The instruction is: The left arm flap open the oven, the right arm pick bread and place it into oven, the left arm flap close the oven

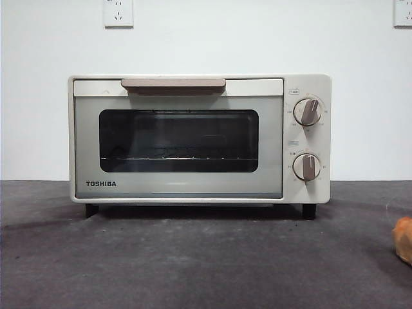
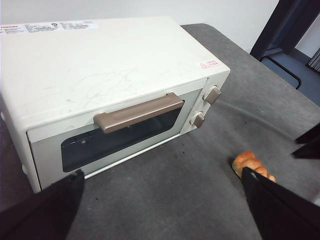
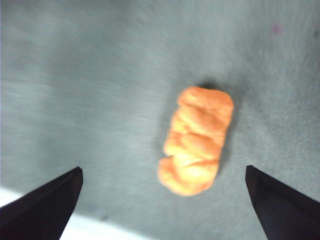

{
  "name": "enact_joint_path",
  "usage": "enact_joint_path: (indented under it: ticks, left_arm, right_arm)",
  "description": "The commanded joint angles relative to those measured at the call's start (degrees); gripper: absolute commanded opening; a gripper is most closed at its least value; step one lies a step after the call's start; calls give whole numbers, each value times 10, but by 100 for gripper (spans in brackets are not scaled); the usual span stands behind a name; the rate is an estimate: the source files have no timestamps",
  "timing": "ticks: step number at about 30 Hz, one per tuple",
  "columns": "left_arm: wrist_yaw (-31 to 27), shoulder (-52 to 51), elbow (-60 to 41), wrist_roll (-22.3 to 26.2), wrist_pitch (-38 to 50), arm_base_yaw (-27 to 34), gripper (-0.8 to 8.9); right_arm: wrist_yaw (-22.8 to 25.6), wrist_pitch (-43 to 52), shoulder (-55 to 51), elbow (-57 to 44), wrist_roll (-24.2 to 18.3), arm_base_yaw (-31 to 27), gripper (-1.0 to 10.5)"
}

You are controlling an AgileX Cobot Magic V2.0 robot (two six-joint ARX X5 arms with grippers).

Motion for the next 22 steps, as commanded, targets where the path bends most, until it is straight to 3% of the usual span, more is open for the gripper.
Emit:
enact_joint_path:
  ticks: [1, 13, 19, 22]
  left_arm:
    - [1, 5, 12, -1, 6, -2, 501]
    - [1, 6, 12, 0, 6, -2, 501]
    - [1, 6, 12, 0, 6, -2, 501]
    - [1, 6, 12, 1, 6, -2, 501]
  right_arm:
    - [18, 35, 38, -13, 16, 14, 519]
    - [120, 115, 235, -18, 55, 84, 519]
    - [122, 135, 297, -18, 56, 105, 510]
    - [122, 146, 323, -18, 56, 107, 443]
